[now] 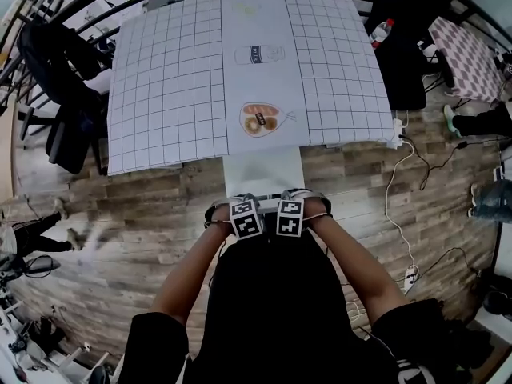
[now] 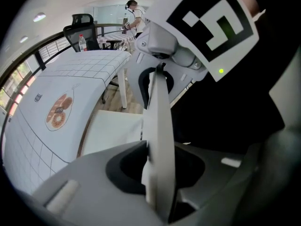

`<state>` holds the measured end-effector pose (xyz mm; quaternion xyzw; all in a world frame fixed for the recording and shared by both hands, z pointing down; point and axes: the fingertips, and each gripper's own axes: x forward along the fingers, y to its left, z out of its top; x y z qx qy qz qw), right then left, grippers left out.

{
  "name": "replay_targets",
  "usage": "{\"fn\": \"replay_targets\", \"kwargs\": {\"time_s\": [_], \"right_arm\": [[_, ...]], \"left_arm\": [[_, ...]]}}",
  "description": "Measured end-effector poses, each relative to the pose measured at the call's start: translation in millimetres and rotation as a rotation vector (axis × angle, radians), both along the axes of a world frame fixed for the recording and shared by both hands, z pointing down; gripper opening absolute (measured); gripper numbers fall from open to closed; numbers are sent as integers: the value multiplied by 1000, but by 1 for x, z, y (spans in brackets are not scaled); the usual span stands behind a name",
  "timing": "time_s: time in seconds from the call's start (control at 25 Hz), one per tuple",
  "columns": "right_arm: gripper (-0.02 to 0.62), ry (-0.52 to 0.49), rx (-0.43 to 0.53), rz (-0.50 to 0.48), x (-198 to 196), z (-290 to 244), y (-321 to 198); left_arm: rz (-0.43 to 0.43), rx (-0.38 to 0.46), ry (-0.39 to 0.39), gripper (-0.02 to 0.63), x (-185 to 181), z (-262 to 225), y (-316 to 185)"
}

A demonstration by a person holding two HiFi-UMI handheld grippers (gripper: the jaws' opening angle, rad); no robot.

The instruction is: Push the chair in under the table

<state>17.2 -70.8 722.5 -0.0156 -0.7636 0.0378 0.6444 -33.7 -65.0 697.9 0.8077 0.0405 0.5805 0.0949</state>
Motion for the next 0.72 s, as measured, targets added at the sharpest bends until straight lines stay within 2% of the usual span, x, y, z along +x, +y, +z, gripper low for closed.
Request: {"fn": "replay_targets", "kwargs": {"time_s": [0.28,0.44,0.72], "right_arm": [[99,-10,-9,-1,2,-3,-43],[100,-27,-25,-1,-2,-18,-45],[86,-31,-38,19,-3,10,-84]], "left_arm": [[-37,-6,-2,98,3,-4,-43],[-38,-13,-17,101,-1,-19,-46],[-59,-10,-26,106,-2,9,-89]]}}
